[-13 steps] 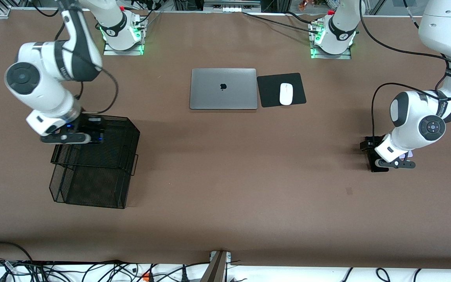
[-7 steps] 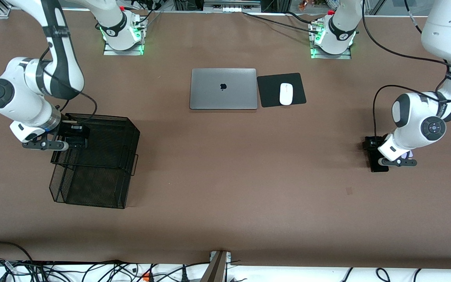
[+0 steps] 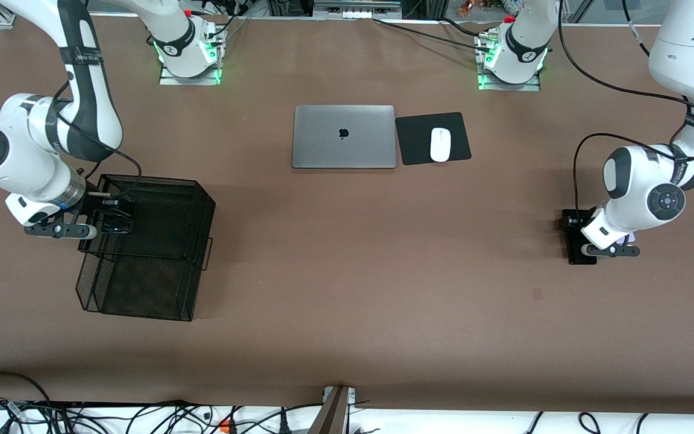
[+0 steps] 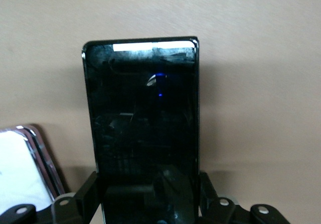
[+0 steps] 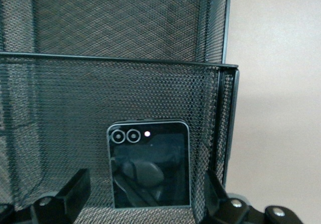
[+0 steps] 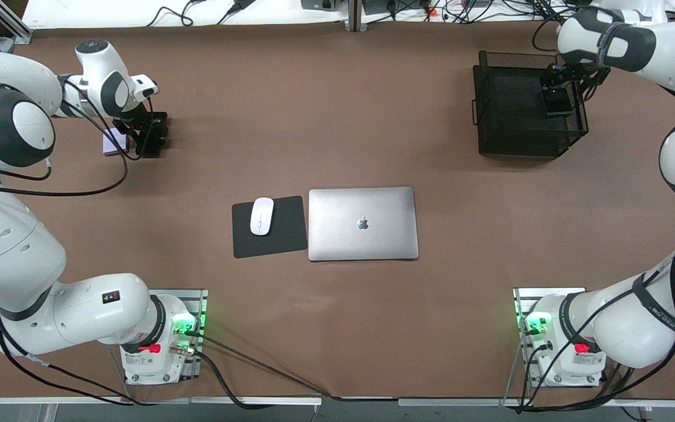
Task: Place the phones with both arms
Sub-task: 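Carry the tall black phone to mid-table with the left gripper, release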
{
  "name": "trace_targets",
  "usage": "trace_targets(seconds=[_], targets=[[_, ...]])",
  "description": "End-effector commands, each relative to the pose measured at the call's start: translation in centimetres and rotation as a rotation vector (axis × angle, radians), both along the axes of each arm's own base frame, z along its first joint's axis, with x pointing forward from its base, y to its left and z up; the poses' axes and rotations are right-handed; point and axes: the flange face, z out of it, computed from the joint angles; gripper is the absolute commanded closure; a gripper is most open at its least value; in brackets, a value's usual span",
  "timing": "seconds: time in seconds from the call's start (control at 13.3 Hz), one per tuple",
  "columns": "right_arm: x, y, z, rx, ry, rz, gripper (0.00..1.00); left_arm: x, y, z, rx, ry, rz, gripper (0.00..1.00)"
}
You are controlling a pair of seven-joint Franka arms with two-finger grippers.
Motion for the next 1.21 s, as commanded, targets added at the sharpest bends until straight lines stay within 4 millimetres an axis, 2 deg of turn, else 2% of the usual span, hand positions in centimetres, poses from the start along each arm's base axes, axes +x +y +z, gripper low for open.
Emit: trace_targets(seconds=[0.0, 0.08, 0.15, 0.23, 0.3, 0.45, 0.53, 0.68, 0.83, 0.9, 0.98, 1.06, 1.13], targets=[[1.8, 1.7, 4.8, 0.036, 0.035, 0.023, 0.00, 3.0, -4.0, 6.4, -0.093, 0.113, 0.030, 0.92], [2.1, 2.3, 6.3, 0.042, 0.053, 0.033, 0.00, 4.4, -6.3, 9.2, -0.147, 0.147, 0.028, 0.91], [2.3, 2.6, 7.7, 0.044, 0.065, 0.031, 0.00, 5.6, -9.5, 11.2, -0.184, 0.156, -0.002, 0.91], [2.6, 3.3, 9.2, 0.039, 0.068, 0.025, 0.00, 6.3, -13.3, 12.2, -0.214, 0.147, -0.033, 0.90], [2.8, 4.2, 10.4, 0.033, 0.074, 0.021, 0.00, 6.3, -18.5, 11.5, -0.236, 0.161, -0.047, 0.88], [2.8, 5.7, 11.3, 0.029, 0.085, 0.017, 0.00, 6.6, -30.4, 9.2, -0.270, 0.141, -0.017, 0.89], [2.8, 6.3, 11.3, 0.031, 0.084, 0.023, 0.00, 6.5, -35.4, 7.9, -0.269, 0.080, 0.020, 0.89], [2.8, 7.5, 11.1, 0.039, 0.085, 0.029, 0.00, 4.2, -44.2, 5.5, -0.285, -0.037, 0.086, 0.89], [3.1, 9.8, 9.1, 0.049, 0.106, 0.051, 0.00, 1.3, -50.8, 4.6, -0.303, -0.084, 0.118, 0.87], [3.3, 10.2, 8.3, 0.049, 0.117, 0.053, 0.00, -0.3, -53.4, 4.5, -0.310, -0.100, 0.105, 0.63], [3.7, 11.3, 7.6, 0.045, 0.122, 0.066, 0.00, -1.2, -54.6, 4.5, -0.301, -0.097, 0.128, 0.01], [3.8, 12.5, 7.1, 0.055, 0.128, 0.079, 0.00, -1.4, -54.6, 5.1, -0.283, -0.090, 0.163, 0.00], [4.0, 13.4, 6.1, 0.050, 0.131, 0.084, 0.00, -1.0, -53.3, 6.1, -0.256, -0.071, 0.177, 0.00]])
